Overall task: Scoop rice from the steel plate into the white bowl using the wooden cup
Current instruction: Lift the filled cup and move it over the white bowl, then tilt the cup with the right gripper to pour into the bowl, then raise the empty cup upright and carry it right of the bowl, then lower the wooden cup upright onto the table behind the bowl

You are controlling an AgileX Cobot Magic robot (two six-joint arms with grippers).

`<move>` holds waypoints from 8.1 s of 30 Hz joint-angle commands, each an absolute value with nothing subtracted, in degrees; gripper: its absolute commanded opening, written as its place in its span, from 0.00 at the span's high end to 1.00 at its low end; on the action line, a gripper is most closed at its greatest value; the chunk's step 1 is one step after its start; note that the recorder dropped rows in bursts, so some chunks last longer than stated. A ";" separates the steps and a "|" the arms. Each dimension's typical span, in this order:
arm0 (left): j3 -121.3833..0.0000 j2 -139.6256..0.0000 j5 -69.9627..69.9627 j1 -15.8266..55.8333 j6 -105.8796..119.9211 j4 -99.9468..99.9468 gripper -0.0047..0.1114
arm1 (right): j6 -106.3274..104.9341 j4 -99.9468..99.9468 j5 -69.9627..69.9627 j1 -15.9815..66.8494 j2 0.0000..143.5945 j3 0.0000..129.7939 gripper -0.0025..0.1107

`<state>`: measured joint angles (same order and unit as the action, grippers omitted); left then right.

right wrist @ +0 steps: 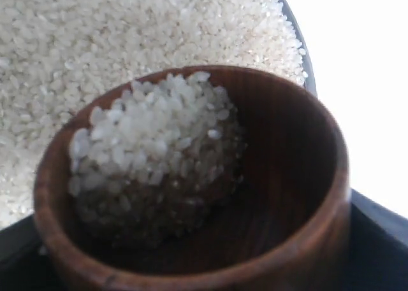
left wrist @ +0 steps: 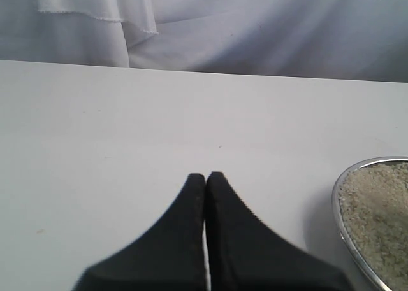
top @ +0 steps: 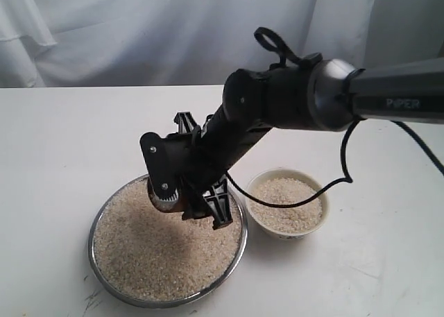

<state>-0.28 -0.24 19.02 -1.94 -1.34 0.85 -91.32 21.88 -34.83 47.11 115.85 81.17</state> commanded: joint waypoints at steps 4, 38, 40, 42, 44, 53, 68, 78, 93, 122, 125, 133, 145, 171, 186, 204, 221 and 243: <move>0.00 0.00 18.27 -1.79 -1.35 0.79 0.96 | -92.55 22.28 -37.14 43.00 110.66 81.68 0.98; 0.00 0.00 18.27 -1.79 -1.35 0.79 0.96 | -90.24 -10.74 -19.89 30.36 98.95 60.00 0.98; 0.00 0.00 18.27 -1.79 -1.35 0.79 0.96 | -90.20 -12.21 -18.31 30.36 98.95 58.72 0.98; 0.00 0.00 18.27 -1.79 -1.35 0.79 0.96 | -90.20 -13.14 -16.07 30.36 98.95 57.41 0.98; 0.00 0.00 18.27 -1.79 -1.35 0.79 0.96 | -90.10 -14.21 -13.64 30.36 98.95 56.24 0.98; 0.00 0.00 18.27 -1.79 -1.35 0.79 0.96 | -90.10 -22.13 -1.49 30.36 98.95 51.51 0.98; 0.00 0.00 18.27 -1.79 -1.35 0.79 0.96 | -94.58 -29.78 8.28 30.36 98.82 47.66 0.98; 0.00 0.00 18.27 -1.79 -1.35 0.79 0.96 | -103.53 -29.67 12.22 30.36 98.82 47.52 0.98; 0.00 0.00 18.27 -1.79 -1.35 0.79 0.96 | -119.96 -23.08 23.46 27.84 97.40 41.92 0.98; 0.00 0.00 18.27 -1.79 -1.35 0.79 0.96 | -120.99 -28.07 47.78 23.80 94.22 37.16 0.98; 0.00 0.00 18.27 -1.79 -1.35 0.79 0.96 | -111.52 -20.82 47.27 23.37 93.63 37.30 0.98; 0.00 0.00 18.27 -1.79 -1.35 0.79 0.96 | -30.26 -23.71 38.92 18.54 95.06 49.17 0.98; 0.00 0.00 18.27 -1.79 -1.35 0.79 0.96 | 14.55 -31.19 43.53 11.84 106.00 58.63 0.98; 0.00 0.00 18.27 -1.79 -1.35 0.79 0.96 | 25.15 -42.94 47.88 10.72 126.27 62.26 0.98; 0.00 0.00 18.27 -1.79 -1.35 0.79 0.96 | 22.43 -45.87 51.14 10.72 131.73 62.62 0.98; 0.00 0.00 18.27 -1.79 -1.35 0.79 0.96 | 22.47 -42.31 51.43 10.86 136.30 62.62 0.98; 0.00 0.00 18.27 -1.79 -1.35 0.79 0.96 | 22.71 -45.89 55.61 10.75 136.64 62.62 0.43; 0.00 0.00 18.27 -1.79 -1.35 0.79 0.96 | 22.71 -44.76 58.99 10.65 126.24 62.62 0.08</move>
